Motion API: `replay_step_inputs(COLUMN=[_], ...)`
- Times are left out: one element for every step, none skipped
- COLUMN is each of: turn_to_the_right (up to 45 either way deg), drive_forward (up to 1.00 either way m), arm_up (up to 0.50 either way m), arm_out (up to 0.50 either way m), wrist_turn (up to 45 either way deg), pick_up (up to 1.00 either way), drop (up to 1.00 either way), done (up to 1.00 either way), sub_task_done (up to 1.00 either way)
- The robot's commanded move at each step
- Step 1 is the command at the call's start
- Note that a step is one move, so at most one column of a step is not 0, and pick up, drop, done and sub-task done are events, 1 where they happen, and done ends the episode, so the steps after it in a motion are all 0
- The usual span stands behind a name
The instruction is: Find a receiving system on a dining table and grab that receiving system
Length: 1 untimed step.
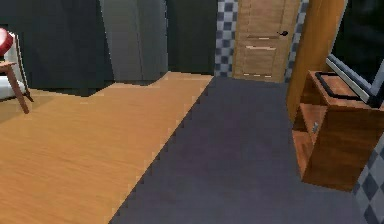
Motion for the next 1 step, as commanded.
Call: replay_step_inputs(turn_to_the_right=[0.0], drive_forward=[0.0], arm_up=[0.5], arm_out=[0.0], wrist_turn=[0.0], pick_up=[0.0], drop=[0.0], done=[0.0], sub_task_done=[0.0])
